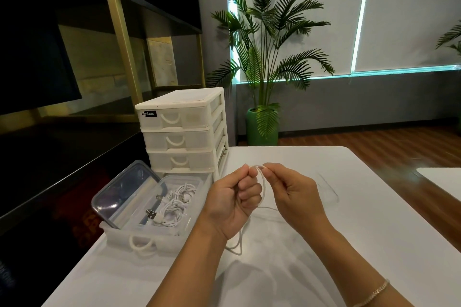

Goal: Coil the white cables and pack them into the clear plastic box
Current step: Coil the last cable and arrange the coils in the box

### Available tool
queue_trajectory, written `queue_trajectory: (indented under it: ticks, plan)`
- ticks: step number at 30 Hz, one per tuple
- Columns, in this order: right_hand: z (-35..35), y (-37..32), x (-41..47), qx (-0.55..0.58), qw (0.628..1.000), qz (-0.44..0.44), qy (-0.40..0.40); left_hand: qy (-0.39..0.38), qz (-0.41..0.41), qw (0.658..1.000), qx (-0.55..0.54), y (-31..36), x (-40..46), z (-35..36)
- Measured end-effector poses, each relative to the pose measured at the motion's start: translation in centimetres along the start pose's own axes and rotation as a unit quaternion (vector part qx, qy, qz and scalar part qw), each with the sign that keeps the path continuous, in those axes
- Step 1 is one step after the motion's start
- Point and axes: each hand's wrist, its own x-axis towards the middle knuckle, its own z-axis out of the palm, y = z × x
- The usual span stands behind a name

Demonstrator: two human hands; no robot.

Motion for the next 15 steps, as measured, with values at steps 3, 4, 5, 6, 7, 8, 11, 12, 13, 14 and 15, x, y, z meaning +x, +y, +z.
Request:
queue_trajectory:
  ticks: [3,4,5,6,7,8,11,12,13,14,15]
  plan:
    - [0.01,-0.2,-0.05,0.0,1.0,-0.004,0.002,0.003,0.002,0.999,-0.039,-0.17,0.12,-0.01]
    - [-0.01,-0.19,-0.05,-0.002,1.0,-0.004,0.004,0.007,0.002,0.999,-0.041,-0.24,0.15,0.0]
    - [-0.04,-0.16,-0.05,-0.002,1.0,-0.001,0.006,0.009,0.001,0.999,-0.04,-0.25,0.15,0.03]
    - [-0.06,-0.14,0.01,0.001,1.0,0.006,0.004,0.01,0.001,0.999,-0.036,-0.22,0.11,0.06]
    - [-0.09,-0.12,0.06,0.006,1.0,0.016,-0.001,0.009,0.0,0.999,-0.032,-0.15,0.05,0.1]
    - [-0.08,-0.11,0.11,0.011,1.0,0.027,-0.008,0.006,-0.001,1.0,-0.025,-0.06,-0.05,0.11]
    - [-0.09,-0.1,0.18,0.003,0.999,0.05,-0.009,-0.011,-0.004,1.0,-0.006,0.14,-0.27,-0.02]
    - [-0.05,-0.04,0.17,-0.004,0.999,0.054,-0.005,-0.017,-0.005,1.0,0.001,0.15,-0.35,0.05]
    - [-0.05,0.06,0.15,-0.01,0.998,0.057,-0.001,-0.022,-0.007,1.0,0.008,0.11,-0.4,0.17]
    - [-0.06,0.15,0.14,-0.015,0.998,0.059,0.002,-0.025,-0.009,1.0,0.011,0.05,-0.43,0.27]
    - [-0.06,0.24,0.16,-0.019,0.998,0.061,0.003,-0.029,-0.011,0.999,0.011,-0.02,-0.44,0.24]
